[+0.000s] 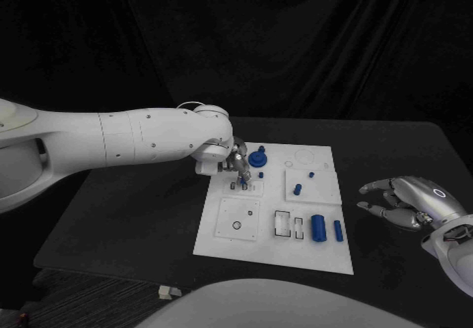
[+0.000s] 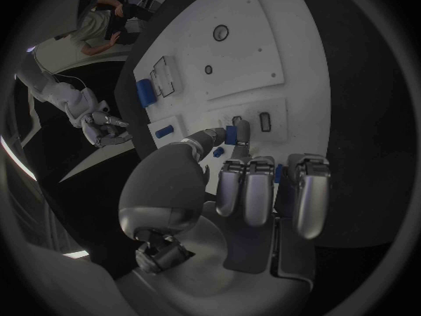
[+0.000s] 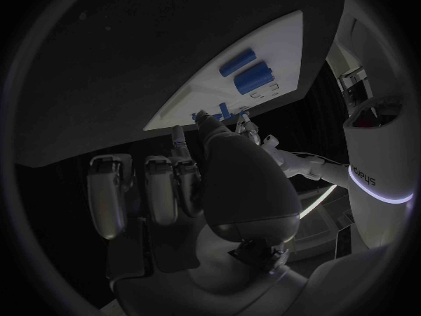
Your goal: Assemble the parts on the task board
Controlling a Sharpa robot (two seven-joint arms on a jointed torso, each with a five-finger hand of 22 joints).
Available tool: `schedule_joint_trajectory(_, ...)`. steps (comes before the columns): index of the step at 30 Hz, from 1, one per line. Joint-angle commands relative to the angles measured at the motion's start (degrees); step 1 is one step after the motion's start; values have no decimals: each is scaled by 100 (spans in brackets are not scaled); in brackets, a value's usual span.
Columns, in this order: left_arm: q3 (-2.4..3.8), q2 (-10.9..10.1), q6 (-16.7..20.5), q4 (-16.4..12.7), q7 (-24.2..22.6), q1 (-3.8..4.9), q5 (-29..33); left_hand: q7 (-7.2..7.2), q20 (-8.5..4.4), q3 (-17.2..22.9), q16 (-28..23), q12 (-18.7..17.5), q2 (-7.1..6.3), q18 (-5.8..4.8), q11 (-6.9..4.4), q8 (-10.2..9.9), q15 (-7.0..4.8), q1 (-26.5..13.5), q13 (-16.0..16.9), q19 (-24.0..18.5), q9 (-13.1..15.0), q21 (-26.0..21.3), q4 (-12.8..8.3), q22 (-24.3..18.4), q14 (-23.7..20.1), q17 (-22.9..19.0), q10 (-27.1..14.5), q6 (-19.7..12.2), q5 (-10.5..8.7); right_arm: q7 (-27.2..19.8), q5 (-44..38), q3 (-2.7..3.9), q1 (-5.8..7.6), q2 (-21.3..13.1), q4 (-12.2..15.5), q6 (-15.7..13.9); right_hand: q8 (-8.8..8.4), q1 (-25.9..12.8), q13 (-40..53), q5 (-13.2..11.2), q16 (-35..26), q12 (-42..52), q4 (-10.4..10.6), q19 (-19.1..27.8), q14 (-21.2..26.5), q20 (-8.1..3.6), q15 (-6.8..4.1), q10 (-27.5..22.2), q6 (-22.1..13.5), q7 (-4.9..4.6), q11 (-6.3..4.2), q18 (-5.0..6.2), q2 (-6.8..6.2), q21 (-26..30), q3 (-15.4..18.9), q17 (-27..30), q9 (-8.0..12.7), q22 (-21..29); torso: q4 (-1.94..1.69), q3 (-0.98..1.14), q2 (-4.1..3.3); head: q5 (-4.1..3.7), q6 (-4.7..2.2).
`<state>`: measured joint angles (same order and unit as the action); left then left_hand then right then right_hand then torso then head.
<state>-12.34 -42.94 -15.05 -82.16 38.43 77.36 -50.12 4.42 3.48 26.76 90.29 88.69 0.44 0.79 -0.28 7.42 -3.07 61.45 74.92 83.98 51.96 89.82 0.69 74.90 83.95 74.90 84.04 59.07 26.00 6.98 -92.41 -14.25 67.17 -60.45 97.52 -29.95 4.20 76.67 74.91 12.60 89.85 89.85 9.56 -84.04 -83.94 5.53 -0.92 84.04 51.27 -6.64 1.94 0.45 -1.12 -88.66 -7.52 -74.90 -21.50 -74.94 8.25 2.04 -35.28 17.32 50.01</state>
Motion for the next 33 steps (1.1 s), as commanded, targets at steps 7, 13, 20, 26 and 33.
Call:
schedule_joint_trajectory(7, 5, 141, -336, 208, 69, 13, 95, -94, -44, 272, -29, 2, 74, -79, -34, 14, -32, 0, 1433, 602, 19, 18, -230, 1510, 605, 1510, 502, 55, -45, 47, -34, 3, -15, 0, 13, -81, -26, 20, 1509, 30, 15, 15, 27, -459, -606, -40, -41, 596, 40, -9, -17, 6, -3, 23, -9, -1510, 14, -1439, 10, -1, 3, -4, -1)
schedule_joint_trajectory(13, 4, 143, -428, 219, 81, 5, 96, -93, -46, 306, -29, -6, 69, -79, -34, 20, -34, 13, 1429, 602, 33, 18, -274, 1510, 605, 1510, 496, 41, -42, 45, -34, 3, -15, 3, 10, -81, -26, 20, 1509, 30, 15, 15, 27, -459, -606, -40, -41, 596, 40, -9, -17, 6, -3, 23, -9, -1510, 14, -1439, -3, 0, 6, -18, -1)
schedule_joint_trajectory(20, 4, 116, -464, 187, 85, 0, 96, -92, -46, 325, -29, 1, 70, -79, -34, 25, -34, 20, 1432, 602, 41, 18, -296, 1510, 605, 1510, 501, 36, -37, 43, -34, 3, -16, 15, 3, -82, -26, 20, 1509, 30, 15, 15, 27, -459, -606, -40, -41, 596, 40, -9, -17, 6, -3, 23, -9, -1510, 14, -1439, 0, 0, 9, -5, -1)
schedule_joint_trajectory(26, 4, 111, -489, 181, 88, -3, 96, -91, -47, 334, -29, -1, 69, -79, -34, 29, -34, 22, 1431, 602, 46, 18, -309, 1510, 605, 1510, 500, 36, -35, 44, -34, 3, -16, 20, -1, -79, -26, 20, 1509, 30, 15, 15, 27, -459, -606, -40, -41, 596, 40, -9, -17, 6, -3, 23, -9, -1510, 14, -1439, 2, 0, 5, -3, -1)
schedule_joint_trajectory(33, 3, 138, -483, 210, 88, -21, 96, -90, -47, 341, -29, -4, 70, -79, -33, 31, -34, 24, 1430, 602, 49, 18, -316, 1510, 605, 1510, 497, 35, -32, 45, -34, 3, -16, 27, -4, -78, -26, 20, 1509, 30, 15, 15, 27, -459, -606, -40, -41, 596, 40, -9, -17, 6, -3, 23, -9, -1510, 14, -1439, 0, 2, 4, -10, -1)
